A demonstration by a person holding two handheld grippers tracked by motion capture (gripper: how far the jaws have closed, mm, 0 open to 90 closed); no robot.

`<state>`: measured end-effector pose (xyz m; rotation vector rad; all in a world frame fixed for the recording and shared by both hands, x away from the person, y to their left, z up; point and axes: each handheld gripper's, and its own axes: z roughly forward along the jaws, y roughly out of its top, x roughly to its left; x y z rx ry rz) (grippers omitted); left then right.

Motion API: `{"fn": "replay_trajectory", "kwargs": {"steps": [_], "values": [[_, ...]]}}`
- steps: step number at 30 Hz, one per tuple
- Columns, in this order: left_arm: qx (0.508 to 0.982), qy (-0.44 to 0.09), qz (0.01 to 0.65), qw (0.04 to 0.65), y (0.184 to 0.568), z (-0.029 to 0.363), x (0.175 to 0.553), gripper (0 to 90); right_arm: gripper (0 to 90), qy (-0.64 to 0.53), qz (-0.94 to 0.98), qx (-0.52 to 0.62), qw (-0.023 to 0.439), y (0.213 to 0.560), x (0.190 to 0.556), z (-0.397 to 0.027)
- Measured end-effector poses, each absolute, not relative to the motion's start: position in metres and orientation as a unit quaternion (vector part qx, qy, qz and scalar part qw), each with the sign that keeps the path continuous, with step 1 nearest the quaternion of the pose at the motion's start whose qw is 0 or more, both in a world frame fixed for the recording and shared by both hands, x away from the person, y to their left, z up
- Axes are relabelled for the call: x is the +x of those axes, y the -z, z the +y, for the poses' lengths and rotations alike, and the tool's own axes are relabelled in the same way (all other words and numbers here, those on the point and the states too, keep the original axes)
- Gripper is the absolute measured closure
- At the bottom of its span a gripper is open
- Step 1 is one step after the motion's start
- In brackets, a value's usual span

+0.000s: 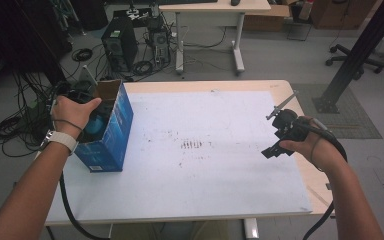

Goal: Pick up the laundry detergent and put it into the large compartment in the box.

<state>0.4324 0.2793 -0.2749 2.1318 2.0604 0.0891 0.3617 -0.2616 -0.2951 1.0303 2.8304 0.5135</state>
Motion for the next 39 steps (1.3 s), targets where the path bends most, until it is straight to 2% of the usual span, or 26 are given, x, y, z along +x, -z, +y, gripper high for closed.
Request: {"fn": "replay_trajectory", "kwargs": {"steps": [9,21,27,39], "values": [[0.720,-0.023,0.687,0.098,0.271,0.282,0.430,23.1,11.6,-0.169,0.926,0.334,0.043,0.295,0.361,-0.260],[0.722,-0.020,0.685,0.097,0.261,0.279,0.427,15.1,11.6,-0.169,0.927,0.331,0.046,0.291,0.359,-0.258],[0.726,-0.042,0.680,0.096,0.253,0.278,0.423,10.8,11.6,-0.169,0.928,0.329,0.047,0.290,0.357,-0.257],[0.728,-0.056,0.678,0.089,0.238,0.277,0.420,10.7,11.6,-0.169,0.928,0.327,0.050,0.287,0.356,-0.255]]}}
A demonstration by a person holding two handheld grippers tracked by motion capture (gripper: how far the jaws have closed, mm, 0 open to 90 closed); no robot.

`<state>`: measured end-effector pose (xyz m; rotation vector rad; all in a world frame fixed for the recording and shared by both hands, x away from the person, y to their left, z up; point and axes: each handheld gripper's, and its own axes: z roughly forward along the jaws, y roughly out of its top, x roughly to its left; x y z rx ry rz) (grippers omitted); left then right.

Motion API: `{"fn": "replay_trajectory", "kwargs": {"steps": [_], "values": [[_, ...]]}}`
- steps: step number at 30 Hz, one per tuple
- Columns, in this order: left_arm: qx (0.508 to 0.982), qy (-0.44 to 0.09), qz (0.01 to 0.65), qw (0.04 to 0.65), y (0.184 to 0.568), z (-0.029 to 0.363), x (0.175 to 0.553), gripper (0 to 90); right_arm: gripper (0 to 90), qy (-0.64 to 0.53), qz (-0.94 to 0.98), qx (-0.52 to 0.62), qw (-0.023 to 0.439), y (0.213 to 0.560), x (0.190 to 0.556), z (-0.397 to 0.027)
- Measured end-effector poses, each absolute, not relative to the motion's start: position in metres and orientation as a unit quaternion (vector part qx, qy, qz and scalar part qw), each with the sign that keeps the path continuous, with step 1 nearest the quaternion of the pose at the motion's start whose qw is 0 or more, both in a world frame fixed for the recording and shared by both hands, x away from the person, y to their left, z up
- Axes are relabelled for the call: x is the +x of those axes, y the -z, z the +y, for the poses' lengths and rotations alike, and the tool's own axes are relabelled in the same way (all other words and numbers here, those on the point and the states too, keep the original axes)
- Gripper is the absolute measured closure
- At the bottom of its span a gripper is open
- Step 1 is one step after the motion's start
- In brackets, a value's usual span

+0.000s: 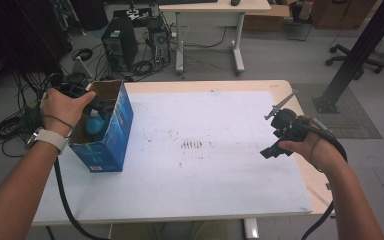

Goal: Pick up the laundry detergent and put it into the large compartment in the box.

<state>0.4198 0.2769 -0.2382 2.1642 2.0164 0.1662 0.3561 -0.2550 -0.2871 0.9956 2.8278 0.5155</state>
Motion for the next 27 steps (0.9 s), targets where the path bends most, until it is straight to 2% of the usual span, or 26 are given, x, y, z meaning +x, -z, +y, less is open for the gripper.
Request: {"fn": "replay_trajectory", "kwargs": {"steps": [27], "values": [[0.745,-0.084,0.649,0.128,0.180,0.261,0.416,10.4,11.6,-0.172,0.928,0.326,0.054,0.282,0.355,-0.255]]}}
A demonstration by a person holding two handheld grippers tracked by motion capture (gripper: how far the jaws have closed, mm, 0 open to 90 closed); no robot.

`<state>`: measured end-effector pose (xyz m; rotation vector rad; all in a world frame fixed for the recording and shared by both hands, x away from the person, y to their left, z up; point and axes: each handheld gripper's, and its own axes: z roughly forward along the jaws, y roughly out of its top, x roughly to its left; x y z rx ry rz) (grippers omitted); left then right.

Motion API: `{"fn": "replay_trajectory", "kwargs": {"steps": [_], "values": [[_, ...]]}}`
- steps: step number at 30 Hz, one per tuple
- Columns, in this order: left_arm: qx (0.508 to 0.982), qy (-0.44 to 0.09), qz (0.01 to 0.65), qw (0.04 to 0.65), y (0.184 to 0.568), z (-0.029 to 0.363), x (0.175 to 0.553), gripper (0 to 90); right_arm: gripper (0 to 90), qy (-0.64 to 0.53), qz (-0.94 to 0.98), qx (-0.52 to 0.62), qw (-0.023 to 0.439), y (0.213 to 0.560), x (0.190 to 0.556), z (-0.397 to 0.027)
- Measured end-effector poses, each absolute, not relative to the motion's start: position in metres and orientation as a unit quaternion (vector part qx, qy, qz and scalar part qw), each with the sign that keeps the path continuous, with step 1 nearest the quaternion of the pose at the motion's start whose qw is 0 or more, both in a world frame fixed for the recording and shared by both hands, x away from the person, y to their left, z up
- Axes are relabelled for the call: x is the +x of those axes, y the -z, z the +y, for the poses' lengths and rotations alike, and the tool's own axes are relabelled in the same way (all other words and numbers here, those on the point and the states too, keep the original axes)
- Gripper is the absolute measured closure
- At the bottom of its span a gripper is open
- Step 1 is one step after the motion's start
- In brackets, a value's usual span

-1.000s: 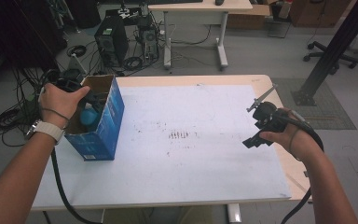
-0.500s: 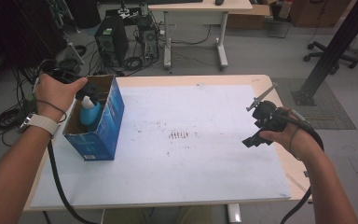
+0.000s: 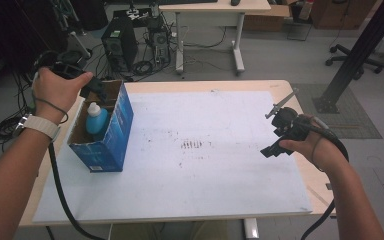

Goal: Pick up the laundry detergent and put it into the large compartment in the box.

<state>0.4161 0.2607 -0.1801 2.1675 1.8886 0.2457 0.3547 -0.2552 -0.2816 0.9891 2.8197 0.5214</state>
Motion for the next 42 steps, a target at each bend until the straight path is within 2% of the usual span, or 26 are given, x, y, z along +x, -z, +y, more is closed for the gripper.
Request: {"fn": "replay_trajectory", "kwargs": {"steps": [8,19,42], "values": [[0.752,-0.096,0.639,0.134,0.166,0.257,0.414,10.4,11.6,-0.172,0.928,0.326,0.055,0.281,0.355,-0.256],[0.791,-0.112,0.586,0.138,0.153,0.233,0.409,10.1,11.6,-0.172,0.929,0.324,0.055,0.281,0.355,-0.253],[0.881,-0.098,0.440,0.146,0.155,0.159,0.390,9.0,11.6,-0.172,0.929,0.324,0.051,0.283,0.355,-0.253]]}}
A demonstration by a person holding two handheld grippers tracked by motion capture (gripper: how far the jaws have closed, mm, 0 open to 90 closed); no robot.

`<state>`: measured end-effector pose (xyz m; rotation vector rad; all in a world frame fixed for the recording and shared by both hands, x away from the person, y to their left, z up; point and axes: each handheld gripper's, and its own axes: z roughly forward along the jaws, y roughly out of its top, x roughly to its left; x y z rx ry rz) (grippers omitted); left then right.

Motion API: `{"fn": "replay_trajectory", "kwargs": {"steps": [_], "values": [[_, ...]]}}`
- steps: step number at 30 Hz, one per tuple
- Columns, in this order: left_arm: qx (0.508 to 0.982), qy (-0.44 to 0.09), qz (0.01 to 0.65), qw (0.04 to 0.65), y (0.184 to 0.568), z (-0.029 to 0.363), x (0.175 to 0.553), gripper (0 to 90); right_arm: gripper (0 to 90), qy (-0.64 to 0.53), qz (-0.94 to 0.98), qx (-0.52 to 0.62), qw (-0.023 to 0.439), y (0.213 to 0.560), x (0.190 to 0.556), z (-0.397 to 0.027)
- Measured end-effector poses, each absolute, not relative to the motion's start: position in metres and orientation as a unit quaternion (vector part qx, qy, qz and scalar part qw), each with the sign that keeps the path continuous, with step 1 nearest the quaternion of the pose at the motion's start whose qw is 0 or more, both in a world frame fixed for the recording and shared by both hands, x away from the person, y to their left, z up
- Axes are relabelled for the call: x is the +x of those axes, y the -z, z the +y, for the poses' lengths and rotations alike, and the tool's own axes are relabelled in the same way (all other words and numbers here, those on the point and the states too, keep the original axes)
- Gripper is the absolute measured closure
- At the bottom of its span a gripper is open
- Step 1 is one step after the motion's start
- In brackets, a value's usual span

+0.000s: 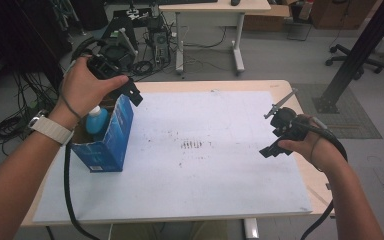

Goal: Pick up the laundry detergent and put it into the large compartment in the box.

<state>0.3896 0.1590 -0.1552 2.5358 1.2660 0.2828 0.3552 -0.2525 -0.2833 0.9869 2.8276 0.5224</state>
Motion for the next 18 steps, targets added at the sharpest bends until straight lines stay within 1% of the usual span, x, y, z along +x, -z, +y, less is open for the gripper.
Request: {"fn": "replay_trajectory", "kwargs": {"steps": [9,18], "values": [[0.892,-0.095,0.416,0.148,0.161,0.146,0.384,8.8,11.6,-0.171,0.929,0.324,0.049,0.285,0.355,-0.251],[0.916,-0.081,0.363,0.148,0.174,0.130,0.375,8.8,11.6,-0.173,0.929,0.323,0.049,0.284,0.353,-0.248]]}}
